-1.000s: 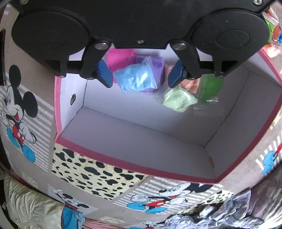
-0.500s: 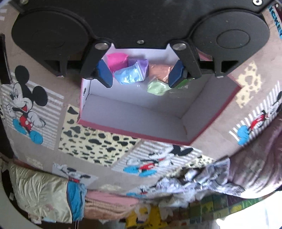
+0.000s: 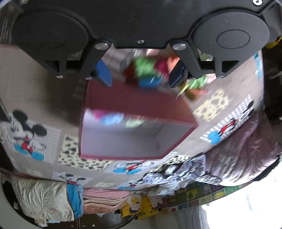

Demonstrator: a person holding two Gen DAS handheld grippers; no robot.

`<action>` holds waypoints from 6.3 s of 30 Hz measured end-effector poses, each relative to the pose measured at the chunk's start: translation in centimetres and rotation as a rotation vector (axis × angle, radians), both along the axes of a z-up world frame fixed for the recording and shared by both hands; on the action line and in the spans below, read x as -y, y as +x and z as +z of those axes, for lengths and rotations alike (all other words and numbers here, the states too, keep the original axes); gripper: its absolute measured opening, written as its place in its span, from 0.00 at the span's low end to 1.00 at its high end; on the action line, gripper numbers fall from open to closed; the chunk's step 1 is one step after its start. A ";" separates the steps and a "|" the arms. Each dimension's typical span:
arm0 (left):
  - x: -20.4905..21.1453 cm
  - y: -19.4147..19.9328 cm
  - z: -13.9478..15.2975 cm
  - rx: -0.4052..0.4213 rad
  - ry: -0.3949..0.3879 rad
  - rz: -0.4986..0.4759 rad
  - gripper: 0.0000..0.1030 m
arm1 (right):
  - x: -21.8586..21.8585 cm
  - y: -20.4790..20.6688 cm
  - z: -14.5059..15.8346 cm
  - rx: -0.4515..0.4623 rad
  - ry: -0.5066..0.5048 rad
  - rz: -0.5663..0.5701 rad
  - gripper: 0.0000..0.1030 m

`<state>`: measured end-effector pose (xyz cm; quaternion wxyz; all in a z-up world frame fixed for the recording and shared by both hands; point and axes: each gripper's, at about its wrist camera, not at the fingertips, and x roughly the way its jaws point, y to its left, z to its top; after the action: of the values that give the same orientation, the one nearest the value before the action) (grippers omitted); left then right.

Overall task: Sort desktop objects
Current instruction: 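Grasp a clear plastic bag with the right tool while the left tool grasps the red clay packet, then carry the red packet with the left tool over the shoebox while the right tool holds the clear bag, then open the left tool to drop the red packet into the shoebox, then withdraw the left tool from the shoebox back toward the clay pile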

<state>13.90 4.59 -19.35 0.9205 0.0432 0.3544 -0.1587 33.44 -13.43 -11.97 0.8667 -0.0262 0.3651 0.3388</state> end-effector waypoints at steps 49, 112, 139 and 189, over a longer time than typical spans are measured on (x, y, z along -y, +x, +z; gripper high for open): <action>-3.1 -1.9 5.1 -0.003 -0.064 0.186 0.35 | -3.2 -11.0 -10.8 -0.170 0.127 0.030 0.41; -4.2 23.8 13.4 0.148 0.062 0.218 0.35 | -0.2 -14.3 -12.3 0.019 0.045 0.032 0.14; -5.6 36.3 5.9 -0.204 0.047 0.320 0.35 | -0.1 -14.1 -12.6 0.018 0.046 0.035 0.13; -4.8 29.1 10.0 -0.132 0.067 0.319 0.51 | 0.3 -13.4 -12.6 -0.049 0.092 0.001 0.13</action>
<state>43.05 9.39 -9.38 0.9068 0.0068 0.4215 -0.0014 20.06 -13.75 -24.54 0.8578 0.0219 0.3700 0.3561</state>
